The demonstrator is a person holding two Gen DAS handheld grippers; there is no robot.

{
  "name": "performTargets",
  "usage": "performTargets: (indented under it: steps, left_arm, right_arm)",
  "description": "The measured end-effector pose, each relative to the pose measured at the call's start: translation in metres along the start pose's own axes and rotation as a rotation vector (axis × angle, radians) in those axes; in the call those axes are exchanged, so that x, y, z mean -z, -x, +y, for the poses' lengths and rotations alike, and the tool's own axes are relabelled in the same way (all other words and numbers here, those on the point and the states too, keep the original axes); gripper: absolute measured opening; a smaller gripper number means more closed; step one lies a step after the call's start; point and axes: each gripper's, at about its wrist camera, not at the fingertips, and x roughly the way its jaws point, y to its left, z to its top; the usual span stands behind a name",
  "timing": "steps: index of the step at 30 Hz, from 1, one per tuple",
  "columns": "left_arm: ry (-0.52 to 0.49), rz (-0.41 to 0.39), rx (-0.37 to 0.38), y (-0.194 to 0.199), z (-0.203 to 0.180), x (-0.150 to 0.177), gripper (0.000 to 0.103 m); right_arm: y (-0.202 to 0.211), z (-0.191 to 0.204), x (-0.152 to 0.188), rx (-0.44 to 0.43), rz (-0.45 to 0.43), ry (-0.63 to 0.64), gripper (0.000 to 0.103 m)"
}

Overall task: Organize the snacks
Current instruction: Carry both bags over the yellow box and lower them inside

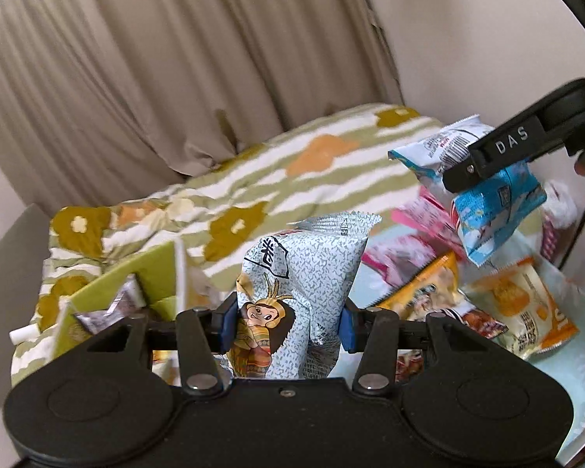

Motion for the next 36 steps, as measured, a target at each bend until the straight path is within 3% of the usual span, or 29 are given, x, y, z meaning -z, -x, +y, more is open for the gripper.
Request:
performTargets:
  steps: [12, 20, 29, 36]
  left_arm:
    - [0.102, -0.045, -0.158, 0.053, 0.083, 0.009, 0.053]
    - [0.142, -0.022, -0.233, 0.046, 0.16, 0.02, 0.053]
    - [0.202, 0.042, -0.172, -0.005, 0.242, 0.036, 0.054]
    - [0.264, 0.12, -0.074, -0.066, 0.282, 0.048, 0.055]
  right_arm:
    - [0.022, 0.105, -0.024, -0.173, -0.067, 0.103, 0.069]
    - [0.002, 0.188, -0.035, -0.262, -0.062, 0.146, 0.069]
    - [-0.045, 0.268, -0.053, -0.275, -0.032, 0.114, 0.069]
    - [-0.09, 0.302, -0.056, -0.202, -0.003, 0.074, 0.069]
